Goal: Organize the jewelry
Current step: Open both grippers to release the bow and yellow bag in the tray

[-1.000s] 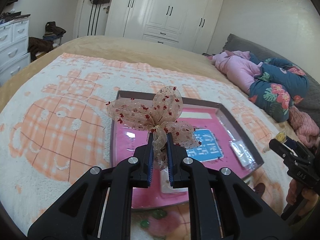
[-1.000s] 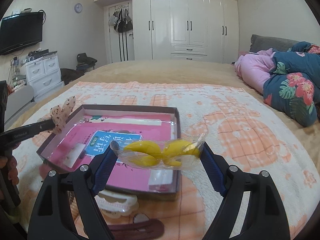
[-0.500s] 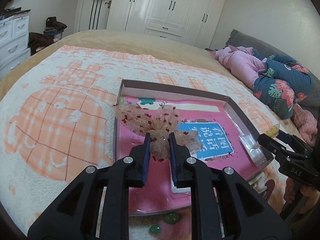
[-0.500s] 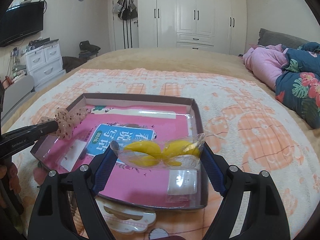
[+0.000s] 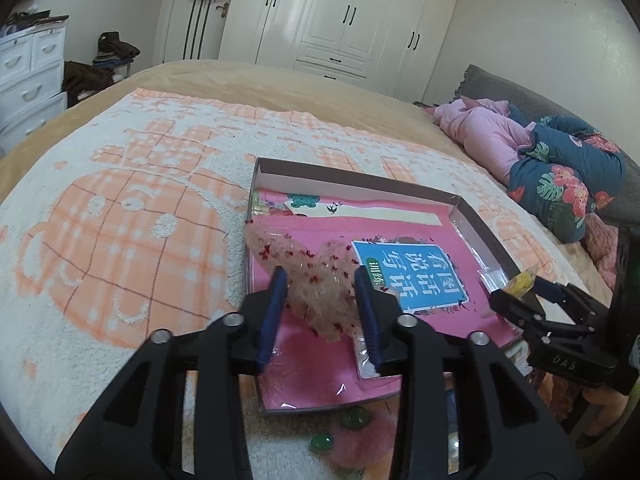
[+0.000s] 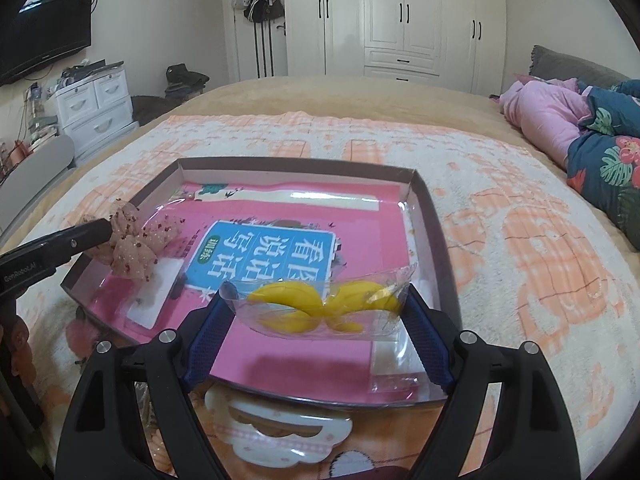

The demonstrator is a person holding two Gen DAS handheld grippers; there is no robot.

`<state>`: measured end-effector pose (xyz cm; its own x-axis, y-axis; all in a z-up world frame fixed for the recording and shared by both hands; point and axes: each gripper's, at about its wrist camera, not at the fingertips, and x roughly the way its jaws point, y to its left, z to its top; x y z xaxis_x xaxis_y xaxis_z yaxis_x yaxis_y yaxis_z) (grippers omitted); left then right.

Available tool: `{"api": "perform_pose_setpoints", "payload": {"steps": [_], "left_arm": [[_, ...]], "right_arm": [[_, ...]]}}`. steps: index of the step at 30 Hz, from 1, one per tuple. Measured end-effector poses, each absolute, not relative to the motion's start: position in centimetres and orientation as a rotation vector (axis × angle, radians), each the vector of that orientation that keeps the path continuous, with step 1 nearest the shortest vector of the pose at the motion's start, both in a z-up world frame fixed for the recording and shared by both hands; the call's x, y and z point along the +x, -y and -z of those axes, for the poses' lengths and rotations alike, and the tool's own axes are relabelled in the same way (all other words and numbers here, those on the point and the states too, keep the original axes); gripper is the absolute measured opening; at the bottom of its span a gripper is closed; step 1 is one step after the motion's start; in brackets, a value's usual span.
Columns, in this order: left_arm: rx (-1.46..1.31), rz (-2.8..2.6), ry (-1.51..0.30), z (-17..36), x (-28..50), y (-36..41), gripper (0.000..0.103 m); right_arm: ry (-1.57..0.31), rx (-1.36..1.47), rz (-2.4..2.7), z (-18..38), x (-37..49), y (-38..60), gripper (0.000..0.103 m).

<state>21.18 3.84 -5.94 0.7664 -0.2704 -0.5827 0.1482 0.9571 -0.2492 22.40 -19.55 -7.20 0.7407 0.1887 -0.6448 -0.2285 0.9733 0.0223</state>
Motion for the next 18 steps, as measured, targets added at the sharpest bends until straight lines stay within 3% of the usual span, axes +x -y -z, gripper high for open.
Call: {"api": "perform_pose_setpoints", "payload": {"steps": [4, 9, 16, 18], "left_arm": [[-0.201, 0.229, -0.649, 5.5, 20.6, -4.0, 0.032], [-0.209, 0.228, -0.614, 4.7, 19.8, -4.0, 0.051], [-0.220, 0.220, -0.571, 3.3, 18.6, -4.3, 0.066], [-0.227, 0.215, -0.555, 2.9, 18.1, -4.4, 0.076]], "right_arm": [[-0.693, -0.041, -0.232, 7.1, 22.0, 19.7, 0.085], [-0.681, -0.022, -0.228, 6.7, 21.5, 20.2, 0.088], [-0.627, 0.011, -0.201, 5.6, 20.0, 21.5, 0.092], [-0.604, 0.015, -0.195, 5.2, 19.4, 21.9, 0.092]]}}
